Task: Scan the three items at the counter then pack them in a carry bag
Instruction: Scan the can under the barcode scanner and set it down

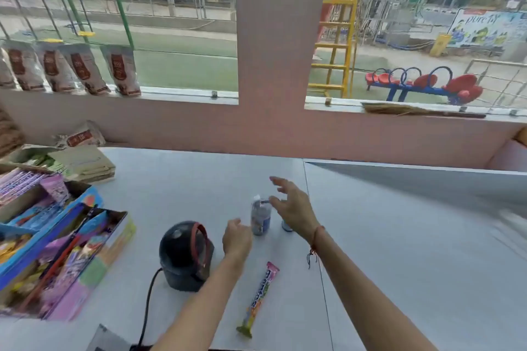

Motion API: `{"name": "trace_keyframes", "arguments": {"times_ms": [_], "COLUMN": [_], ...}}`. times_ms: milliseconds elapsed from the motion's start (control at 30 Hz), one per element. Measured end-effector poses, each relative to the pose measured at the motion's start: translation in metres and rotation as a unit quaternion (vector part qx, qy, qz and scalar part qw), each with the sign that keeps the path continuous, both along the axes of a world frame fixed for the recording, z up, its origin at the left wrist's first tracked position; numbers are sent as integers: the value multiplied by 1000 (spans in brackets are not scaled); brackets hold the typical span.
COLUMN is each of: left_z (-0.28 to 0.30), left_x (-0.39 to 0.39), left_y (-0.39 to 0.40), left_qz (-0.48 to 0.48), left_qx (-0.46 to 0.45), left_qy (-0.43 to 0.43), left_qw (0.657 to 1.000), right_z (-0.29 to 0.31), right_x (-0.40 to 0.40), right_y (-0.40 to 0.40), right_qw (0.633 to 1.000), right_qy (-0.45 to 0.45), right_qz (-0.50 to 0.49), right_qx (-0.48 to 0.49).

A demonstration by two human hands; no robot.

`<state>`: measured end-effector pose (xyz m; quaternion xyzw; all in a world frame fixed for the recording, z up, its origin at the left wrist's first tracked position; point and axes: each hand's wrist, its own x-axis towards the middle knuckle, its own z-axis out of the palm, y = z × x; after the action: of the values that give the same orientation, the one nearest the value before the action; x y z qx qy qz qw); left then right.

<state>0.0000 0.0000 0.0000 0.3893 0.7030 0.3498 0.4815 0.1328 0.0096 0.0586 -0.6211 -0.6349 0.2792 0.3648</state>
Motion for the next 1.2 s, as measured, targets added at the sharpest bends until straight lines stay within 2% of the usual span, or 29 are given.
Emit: {"name": "trace_keyframes", "arguments": {"times_ms": [67,133,200,300,433,600,800,933,1067,1200], "left_z": [-8,-10,-10,-4,-9,-8,1,-2,-4,-6], "left_x": [0,-1,-1,0,-2,-2,-19,-21,-23,-22], "left_y": [7,7,11,9,3,-5,-31,-52,-62,-73], "left_qz": [16,26,45,80,90,114,69,37,14,21], "left_qx": [-34,-38,-46,-50,-27,-5,-36,17,52,34], "left_qy": [-52,-131,-202,-270,-387,-491,-541,-553,-557,-537], "left_qw": [998,990,977,958,917,863,837,832,829,843], "right_z": [-10,-18,-26,-34,-31,-19,-14,-16,-25,-24], "right_x": [-5,-10,-13,-10,-13,-18,1,-1,-8,-12], "right_y": [11,11,18,23,20,11,-18,-36,-53,-62], "right_qw": [992,982,983,992,950,936,911,917,899,895], "right_qy": [-73,-87,-45,55,275,322,384,375,419,439], "right_qz": [80,129,127,45,-67,-54,15,-7,-80,-43], "right_qx": [-62,-108,-121,-108,-128,-130,-148,-138,-101,-67]}}
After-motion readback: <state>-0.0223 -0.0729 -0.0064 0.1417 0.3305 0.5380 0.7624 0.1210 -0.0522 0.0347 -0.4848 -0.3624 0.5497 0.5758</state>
